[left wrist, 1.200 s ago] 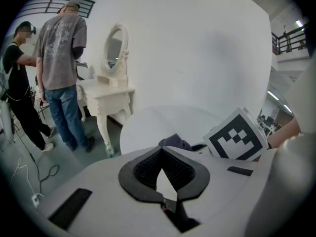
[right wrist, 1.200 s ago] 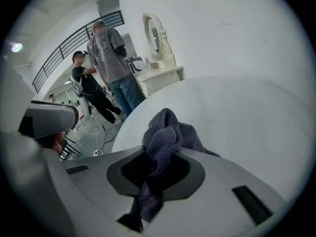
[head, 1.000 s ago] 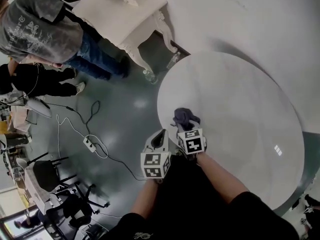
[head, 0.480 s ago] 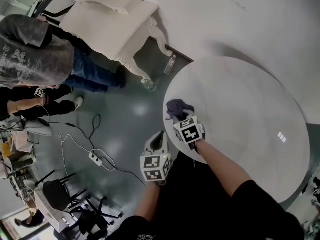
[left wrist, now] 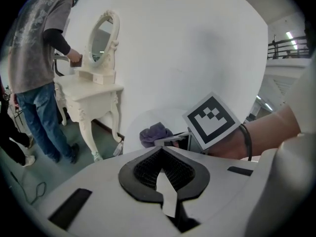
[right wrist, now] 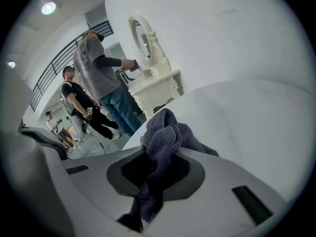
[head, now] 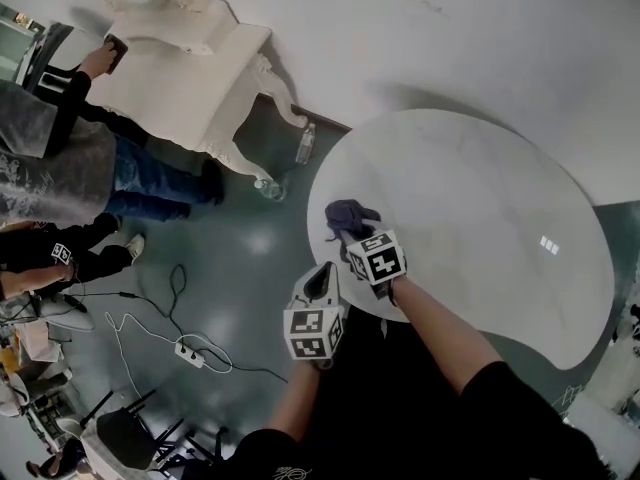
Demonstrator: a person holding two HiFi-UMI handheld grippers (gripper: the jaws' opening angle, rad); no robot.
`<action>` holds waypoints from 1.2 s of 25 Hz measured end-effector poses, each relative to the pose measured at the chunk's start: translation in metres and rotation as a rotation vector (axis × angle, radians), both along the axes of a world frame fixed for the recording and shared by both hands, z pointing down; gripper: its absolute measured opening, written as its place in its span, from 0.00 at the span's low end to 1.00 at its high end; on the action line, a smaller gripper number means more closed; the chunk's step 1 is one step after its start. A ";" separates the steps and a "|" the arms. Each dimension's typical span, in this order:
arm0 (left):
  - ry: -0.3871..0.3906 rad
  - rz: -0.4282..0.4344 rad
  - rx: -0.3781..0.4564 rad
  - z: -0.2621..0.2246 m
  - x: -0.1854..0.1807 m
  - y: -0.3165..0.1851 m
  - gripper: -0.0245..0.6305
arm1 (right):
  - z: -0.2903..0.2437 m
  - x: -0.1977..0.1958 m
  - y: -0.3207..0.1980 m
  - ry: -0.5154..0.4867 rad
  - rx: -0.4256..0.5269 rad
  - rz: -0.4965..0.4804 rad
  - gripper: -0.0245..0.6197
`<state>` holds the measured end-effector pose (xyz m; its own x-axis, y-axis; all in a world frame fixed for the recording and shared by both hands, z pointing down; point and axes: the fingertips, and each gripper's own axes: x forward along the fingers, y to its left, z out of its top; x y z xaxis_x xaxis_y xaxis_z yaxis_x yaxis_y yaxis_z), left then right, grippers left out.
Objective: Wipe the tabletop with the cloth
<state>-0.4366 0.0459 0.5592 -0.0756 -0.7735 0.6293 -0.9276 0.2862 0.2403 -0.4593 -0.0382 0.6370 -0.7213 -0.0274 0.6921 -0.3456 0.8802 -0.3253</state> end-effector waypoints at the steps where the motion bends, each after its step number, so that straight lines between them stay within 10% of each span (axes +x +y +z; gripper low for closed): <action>1: 0.003 0.016 0.005 0.000 0.003 -0.003 0.05 | 0.000 0.005 -0.005 0.001 -0.002 0.017 0.11; 30: -0.008 0.320 0.029 -0.004 0.182 -0.084 0.05 | -0.003 0.210 -0.131 -0.009 -0.029 0.379 0.11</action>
